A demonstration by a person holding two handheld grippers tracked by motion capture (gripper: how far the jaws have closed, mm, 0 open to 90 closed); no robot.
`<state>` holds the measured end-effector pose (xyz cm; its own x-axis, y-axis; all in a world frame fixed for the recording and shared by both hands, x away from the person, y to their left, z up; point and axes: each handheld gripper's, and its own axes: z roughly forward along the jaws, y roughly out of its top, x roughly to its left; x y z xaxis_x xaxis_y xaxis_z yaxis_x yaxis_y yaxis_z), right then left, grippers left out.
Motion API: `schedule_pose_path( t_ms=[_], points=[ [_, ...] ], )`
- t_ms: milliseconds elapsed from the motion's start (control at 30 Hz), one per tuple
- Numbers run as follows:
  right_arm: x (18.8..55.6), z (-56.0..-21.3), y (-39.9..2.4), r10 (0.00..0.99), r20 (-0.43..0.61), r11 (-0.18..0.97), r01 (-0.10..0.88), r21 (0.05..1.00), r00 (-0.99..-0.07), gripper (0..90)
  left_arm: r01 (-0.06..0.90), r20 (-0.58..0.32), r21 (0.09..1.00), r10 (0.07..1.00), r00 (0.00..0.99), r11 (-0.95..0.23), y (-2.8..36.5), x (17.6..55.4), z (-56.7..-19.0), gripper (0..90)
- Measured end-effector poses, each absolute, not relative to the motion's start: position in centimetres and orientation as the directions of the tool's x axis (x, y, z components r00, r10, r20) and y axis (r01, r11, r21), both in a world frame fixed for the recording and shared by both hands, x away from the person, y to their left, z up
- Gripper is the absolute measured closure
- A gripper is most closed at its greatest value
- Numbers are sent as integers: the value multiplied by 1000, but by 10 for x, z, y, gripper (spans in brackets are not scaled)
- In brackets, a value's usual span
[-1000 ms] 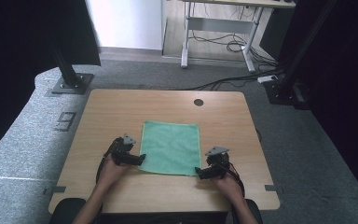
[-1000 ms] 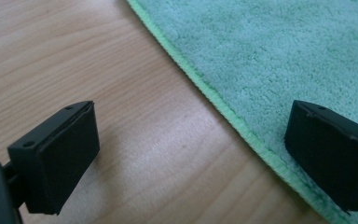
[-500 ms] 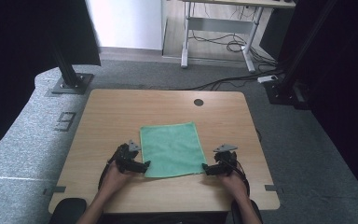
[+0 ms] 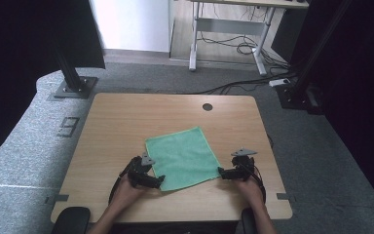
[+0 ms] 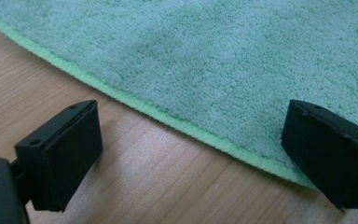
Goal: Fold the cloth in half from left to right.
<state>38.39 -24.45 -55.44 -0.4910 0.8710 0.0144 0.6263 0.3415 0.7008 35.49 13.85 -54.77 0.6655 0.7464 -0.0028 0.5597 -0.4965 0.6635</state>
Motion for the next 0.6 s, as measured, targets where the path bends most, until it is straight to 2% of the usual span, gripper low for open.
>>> schedule_pose_path(
  t_ms=[233,600],
  points=[
    [383,-557,-246,867,11,340,607,718,-499,0,543,35,671,754,656,-505,143,364,-541,28],
    [383,-557,-246,867,11,340,607,718,-499,0,586,2,679,798,602,-443,168,400,-535,29]
  ],
)
